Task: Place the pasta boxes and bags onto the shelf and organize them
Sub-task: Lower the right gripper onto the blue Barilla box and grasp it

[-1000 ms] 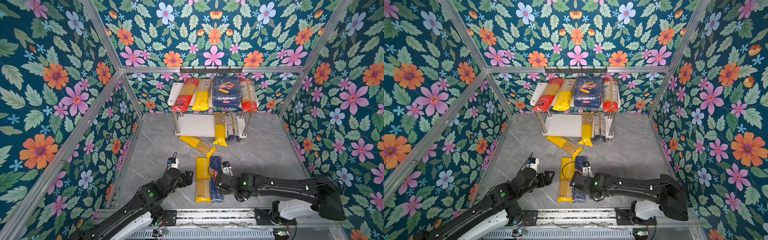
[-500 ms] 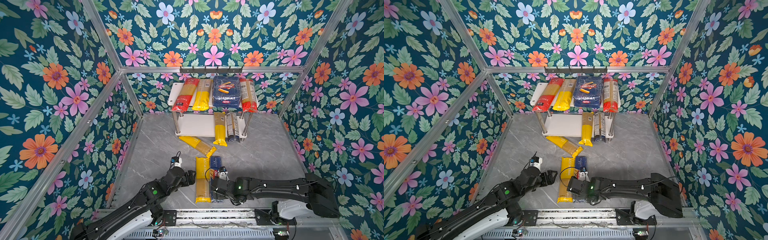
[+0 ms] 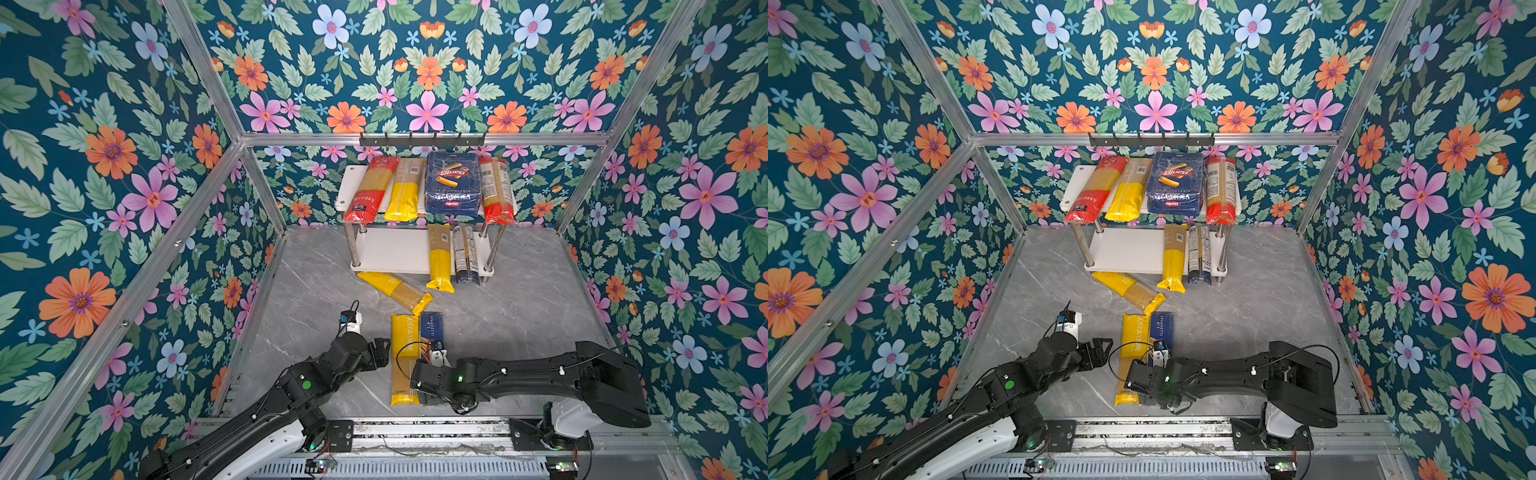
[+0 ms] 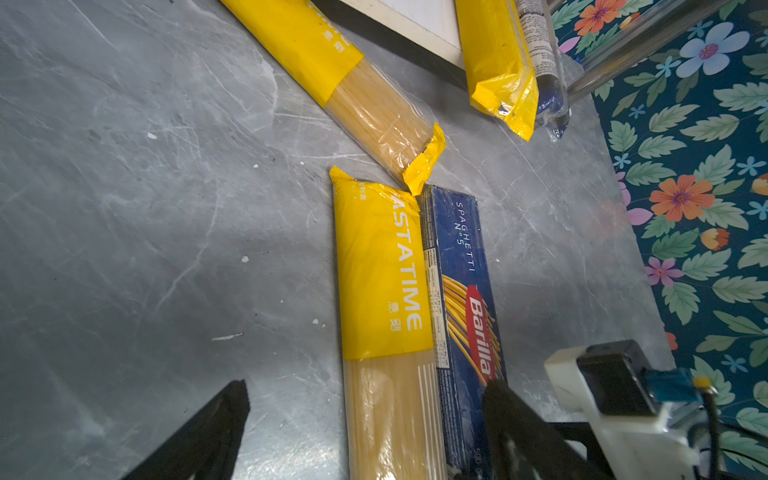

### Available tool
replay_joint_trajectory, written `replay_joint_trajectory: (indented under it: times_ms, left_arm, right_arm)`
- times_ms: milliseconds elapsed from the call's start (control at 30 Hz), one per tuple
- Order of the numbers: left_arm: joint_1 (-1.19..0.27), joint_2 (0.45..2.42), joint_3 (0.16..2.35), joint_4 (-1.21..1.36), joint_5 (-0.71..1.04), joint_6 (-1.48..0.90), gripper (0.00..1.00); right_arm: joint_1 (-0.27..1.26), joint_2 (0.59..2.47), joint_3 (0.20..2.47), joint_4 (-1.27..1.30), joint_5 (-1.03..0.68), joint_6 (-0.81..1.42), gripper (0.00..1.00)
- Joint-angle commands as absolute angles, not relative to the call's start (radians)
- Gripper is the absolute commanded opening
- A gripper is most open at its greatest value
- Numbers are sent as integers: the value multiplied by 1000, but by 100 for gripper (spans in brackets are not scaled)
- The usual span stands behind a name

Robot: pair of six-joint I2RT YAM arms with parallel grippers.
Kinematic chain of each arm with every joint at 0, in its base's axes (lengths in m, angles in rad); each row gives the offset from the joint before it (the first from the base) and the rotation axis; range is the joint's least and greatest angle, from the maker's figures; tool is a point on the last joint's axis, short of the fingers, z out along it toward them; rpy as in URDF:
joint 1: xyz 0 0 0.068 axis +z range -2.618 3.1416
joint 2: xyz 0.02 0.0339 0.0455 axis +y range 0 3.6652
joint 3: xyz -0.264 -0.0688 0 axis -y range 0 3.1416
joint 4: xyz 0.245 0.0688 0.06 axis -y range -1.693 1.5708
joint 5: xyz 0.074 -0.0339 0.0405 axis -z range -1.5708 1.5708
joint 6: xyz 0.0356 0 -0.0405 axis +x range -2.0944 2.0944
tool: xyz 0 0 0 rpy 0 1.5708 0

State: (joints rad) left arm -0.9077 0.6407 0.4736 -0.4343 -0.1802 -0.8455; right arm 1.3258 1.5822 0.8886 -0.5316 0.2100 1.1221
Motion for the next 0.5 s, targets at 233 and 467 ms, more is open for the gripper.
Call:
replay_joint_trajectory:
  times_ms: [233,467]
  left_arm:
    - [-907,645,478,-466,-210,-830,91]
    - [-908,671,499,-471,-219,-818,93]
  right_arm:
    - [1325,1630,863,-526,228,1151,88]
    - [1297,1631,823,-497,210,1155,87]
